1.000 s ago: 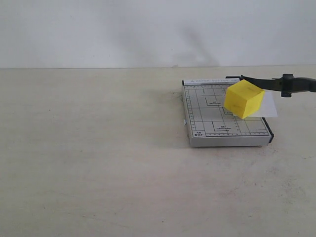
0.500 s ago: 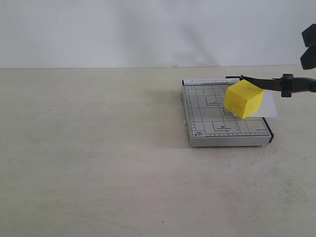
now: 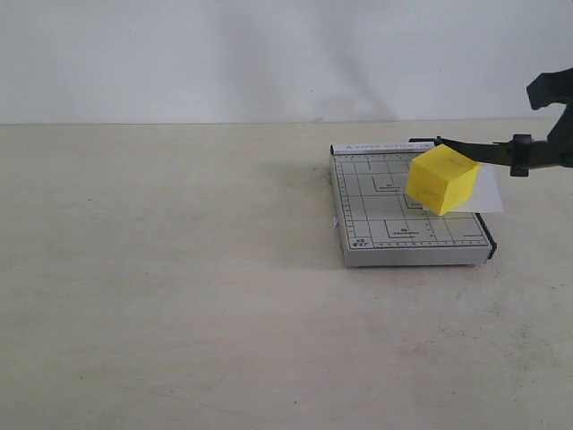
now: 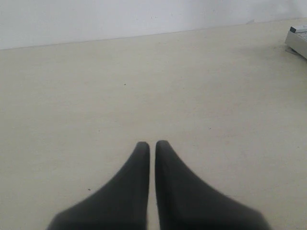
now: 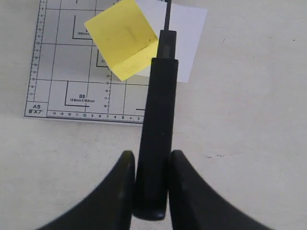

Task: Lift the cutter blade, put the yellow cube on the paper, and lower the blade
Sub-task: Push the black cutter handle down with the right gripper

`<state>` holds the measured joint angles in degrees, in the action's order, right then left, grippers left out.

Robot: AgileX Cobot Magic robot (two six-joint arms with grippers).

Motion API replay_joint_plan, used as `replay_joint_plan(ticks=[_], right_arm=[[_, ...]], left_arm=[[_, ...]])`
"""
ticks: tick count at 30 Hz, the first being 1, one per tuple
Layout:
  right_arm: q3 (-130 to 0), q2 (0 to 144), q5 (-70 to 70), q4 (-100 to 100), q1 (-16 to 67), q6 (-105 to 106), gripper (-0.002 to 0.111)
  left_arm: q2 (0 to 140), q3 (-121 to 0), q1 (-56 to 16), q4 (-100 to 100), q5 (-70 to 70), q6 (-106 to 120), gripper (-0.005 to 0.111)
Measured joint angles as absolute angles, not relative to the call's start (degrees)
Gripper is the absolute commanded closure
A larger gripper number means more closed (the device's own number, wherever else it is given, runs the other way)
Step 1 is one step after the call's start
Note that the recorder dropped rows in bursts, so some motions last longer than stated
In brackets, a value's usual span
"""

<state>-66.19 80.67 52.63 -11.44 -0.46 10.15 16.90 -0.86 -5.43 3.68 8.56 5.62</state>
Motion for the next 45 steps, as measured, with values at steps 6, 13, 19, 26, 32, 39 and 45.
replay_joint_plan(ticks=[6, 13, 19, 26, 32, 39, 45], right_arm=[[-63.96, 80.71, 52.34, -11.81, -0.46, 10.15, 0.108], [-53.45, 80.33, 46.01, -13.53, -0.55, 10.41, 0.108], [-47.2, 80.11, 39.72, -16.68, -0.55, 14.0, 0.108], [-41.53, 80.11, 33.0, -18.72, -0.59, 15.56, 0.108], [-38.14, 80.11, 28.52, -21.64, -0.59, 19.09, 0.108], [-37.64, 85.53, 27.64, -22.52, -0.59, 20.6, 0.108], [-38.04, 88.49, 28.01, -22.93, -0.68, 20.84, 0.108]], left_arm=[[16.9, -0.86, -5.43, 3.68, 8.56, 5.63, 0.102], [16.9, -0.86, -5.43, 3.68, 8.56, 5.63, 0.102], [16.9, -0.86, -5.43, 3.68, 8.56, 5.63, 0.102], [16.9, -0.86, -5.43, 3.68, 8.56, 5.63, 0.102], [16.9, -0.86, -5.43, 3.68, 8.56, 5.63, 0.102], [16.9, -0.86, -5.43, 3.68, 8.56, 5.63, 0.102], [16.9, -0.86, -5.43, 3.68, 8.56, 5.63, 0.102]])
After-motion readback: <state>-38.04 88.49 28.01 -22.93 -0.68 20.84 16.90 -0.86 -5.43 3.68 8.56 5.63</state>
